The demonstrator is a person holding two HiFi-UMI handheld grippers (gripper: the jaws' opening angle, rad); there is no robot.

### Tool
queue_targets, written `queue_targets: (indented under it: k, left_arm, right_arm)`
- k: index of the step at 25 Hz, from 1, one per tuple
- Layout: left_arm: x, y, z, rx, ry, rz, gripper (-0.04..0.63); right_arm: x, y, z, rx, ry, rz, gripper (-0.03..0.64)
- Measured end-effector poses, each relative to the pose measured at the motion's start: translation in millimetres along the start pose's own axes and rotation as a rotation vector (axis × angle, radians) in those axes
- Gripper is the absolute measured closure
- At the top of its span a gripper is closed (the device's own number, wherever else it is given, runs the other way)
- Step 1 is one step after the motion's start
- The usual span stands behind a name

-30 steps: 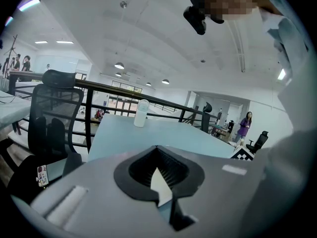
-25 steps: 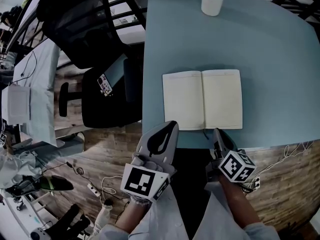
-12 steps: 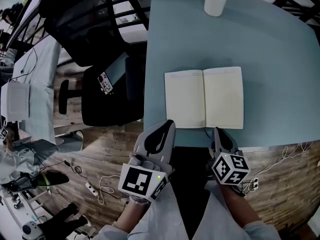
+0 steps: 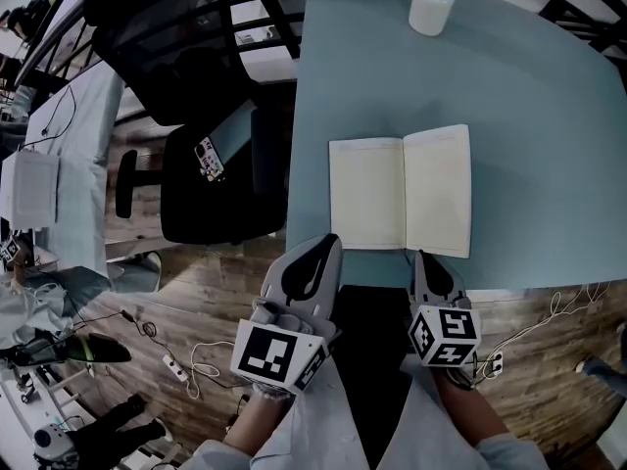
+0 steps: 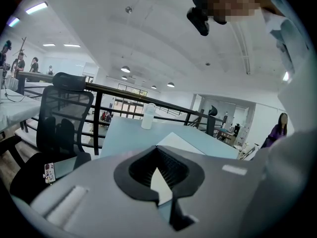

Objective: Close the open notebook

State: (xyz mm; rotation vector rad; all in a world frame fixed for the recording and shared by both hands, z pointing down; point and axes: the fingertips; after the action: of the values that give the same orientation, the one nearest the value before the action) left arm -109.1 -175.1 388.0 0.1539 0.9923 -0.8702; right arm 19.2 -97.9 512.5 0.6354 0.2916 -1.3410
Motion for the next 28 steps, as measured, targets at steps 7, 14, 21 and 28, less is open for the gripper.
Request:
queue_targets:
  k: [7,14,21,28]
  left_arm:
    - [-3,-7,-4,0.009,0.003,-0.012,0.592]
    - [-5,-12,-7,0.018,0.010,-0.020,0.592]
    - [-8,-20,-13,0.039,0.011,-0.028,0.592]
    - [-9,-26,-16,0.049,0.016,-0.055,0.592]
  right_arm:
    - [1,-15,3,-0.028,-0.026,-0.160,0.604]
    - [0,-27,7,-0.008,-0.043,-0.222,0.604]
    - [0,-39,14,0.007,-0.062,-0.290,0.604]
    - [-3,-51,25,0.033,-0.106,-0.389,0.604]
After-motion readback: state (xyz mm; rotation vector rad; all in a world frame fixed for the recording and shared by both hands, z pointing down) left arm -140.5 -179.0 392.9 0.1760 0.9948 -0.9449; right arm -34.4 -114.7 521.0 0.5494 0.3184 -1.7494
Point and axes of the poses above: the fingertips, and each gripper's own axes: z forward along the fingers, y to its right, x out of its top, and after that the axes turned 14 degrees about -y, right-handed
